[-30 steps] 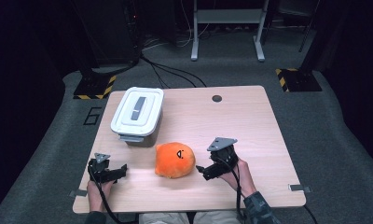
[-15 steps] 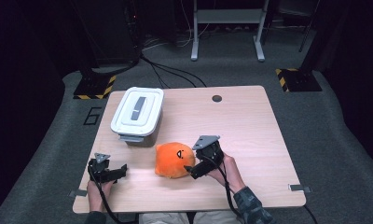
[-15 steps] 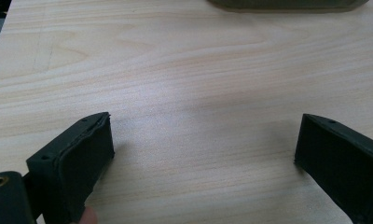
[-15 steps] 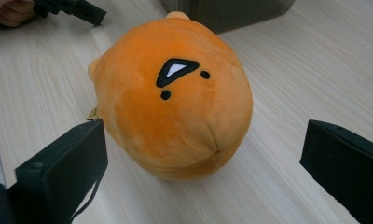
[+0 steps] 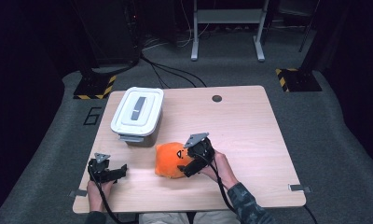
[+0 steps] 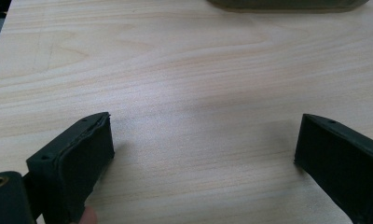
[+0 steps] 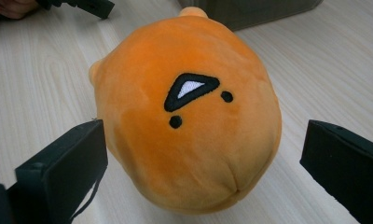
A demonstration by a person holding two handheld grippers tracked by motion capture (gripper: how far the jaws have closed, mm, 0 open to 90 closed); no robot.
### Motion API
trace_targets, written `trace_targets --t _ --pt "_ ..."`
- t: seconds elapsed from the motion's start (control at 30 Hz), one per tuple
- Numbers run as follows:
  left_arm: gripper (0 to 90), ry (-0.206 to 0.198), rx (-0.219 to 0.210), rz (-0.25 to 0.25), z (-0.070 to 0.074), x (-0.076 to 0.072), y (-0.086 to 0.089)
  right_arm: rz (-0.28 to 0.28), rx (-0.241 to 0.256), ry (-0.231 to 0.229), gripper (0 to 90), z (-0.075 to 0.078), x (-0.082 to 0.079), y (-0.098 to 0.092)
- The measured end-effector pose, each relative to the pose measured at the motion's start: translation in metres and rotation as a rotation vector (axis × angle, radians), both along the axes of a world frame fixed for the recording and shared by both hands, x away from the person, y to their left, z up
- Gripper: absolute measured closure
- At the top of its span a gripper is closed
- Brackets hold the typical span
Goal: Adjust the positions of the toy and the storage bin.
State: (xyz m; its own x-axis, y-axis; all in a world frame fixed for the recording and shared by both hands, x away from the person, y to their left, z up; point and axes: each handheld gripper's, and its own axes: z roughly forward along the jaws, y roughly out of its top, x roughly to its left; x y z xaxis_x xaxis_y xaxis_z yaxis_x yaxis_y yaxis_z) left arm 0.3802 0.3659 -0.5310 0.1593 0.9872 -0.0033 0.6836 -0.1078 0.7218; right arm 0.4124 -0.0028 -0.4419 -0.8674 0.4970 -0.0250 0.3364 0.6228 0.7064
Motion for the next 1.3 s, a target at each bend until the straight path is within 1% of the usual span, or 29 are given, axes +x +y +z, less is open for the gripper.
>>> trace_targets --t 0.1,0.13,0.2,0.3,0.33,0.37,0.4,0.43,0.53,0.63,0.73,0.8,0.93,1.03,1.13,1.17,1.23,1.27,1.3 --pt "4.1 0.000 0.000 0.000 0.000 0.000 0.000 0.005 -0.008 0.008 0.0 -0.003 0.003 0.004" --pt "4.1 0.000 0.000 0.000 0.000 0.000 0.000 0.007 -0.012 0.018 0.0 -0.004 0.004 0.005" --pt "4.1 0.000 0.000 0.000 0.000 0.000 0.000 0.012 -0.016 0.017 0.0 -0.006 0.006 0.007" --pt "4.1 0.000 0.000 0.001 0.000 0.000 0.000 0.005 -0.019 0.044 1.1 -0.011 0.010 0.010" --pt "4.1 0.000 0.001 0.001 0.000 0.000 0.000 0.009 -0.019 0.053 3.4 -0.014 0.011 0.011" --pt "4.1 0.000 0.001 0.001 0.000 0.000 0.000 0.002 -0.020 0.056 6.0 -0.016 0.012 0.011" --pt "4.1 0.000 0.001 0.001 0.000 0.000 0.000 -0.008 -0.021 0.060 6.9 -0.016 0.012 0.011" --pt "4.1 -0.001 0.001 0.002 0.000 0.000 0.000 -0.001 -0.019 0.060 8.7 -0.017 0.012 0.010" --pt "4.1 0.000 0.002 0.001 0.000 0.000 0.000 -0.009 -0.022 0.075 15.0 -0.018 0.012 0.009" --pt "4.0 -0.001 0.001 0.002 0.000 0.000 0.000 -0.012 -0.035 0.074 22.1 -0.022 0.012 0.007" --pt "4.1 -0.001 0.002 0.002 0.000 0.000 0.000 -0.032 -0.020 0.076 30.2 -0.025 0.010 0.006" --pt "4.1 -0.001 0.002 0.002 0.000 0.000 0.000 -0.028 -0.024 0.067 36.4 -0.027 0.008 0.005" --pt "4.1 -0.001 0.001 0.003 0.000 0.000 0.000 -0.053 0.008 0.049 46.4 -0.031 0.002 0.004" --pt "4.1 -0.001 0.002 0.003 0.000 0.000 0.000 -0.059 0.029 0.022 52.1 -0.031 -0.001 0.002" --pt "4.2 -0.001 0.002 0.002 0.000 0.000 0.000 -0.073 0.066 0.005 56.1 -0.029 -0.005 0.001" --pt "4.2 -0.001 0.002 0.003 0.000 0.000 0.000 -0.072 0.075 -0.009 57.0 -0.028 -0.005 0.000" --pt "4.2 -0.009 -0.005 0.009 -0.001 0.000 -0.001 -0.078 0.085 -0.015 57.6 -0.027 -0.008 0.000" --pt "4.3 -0.005 -0.005 0.007 0.000 0.000 -0.001 -0.078 0.087 -0.025 57.9 -0.025 -0.009 -0.001" --pt "4.3 -0.008 -0.005 0.011 -0.001 0.000 -0.001 -0.086 0.092 -0.020 57.9 -0.024 -0.011 -0.001"
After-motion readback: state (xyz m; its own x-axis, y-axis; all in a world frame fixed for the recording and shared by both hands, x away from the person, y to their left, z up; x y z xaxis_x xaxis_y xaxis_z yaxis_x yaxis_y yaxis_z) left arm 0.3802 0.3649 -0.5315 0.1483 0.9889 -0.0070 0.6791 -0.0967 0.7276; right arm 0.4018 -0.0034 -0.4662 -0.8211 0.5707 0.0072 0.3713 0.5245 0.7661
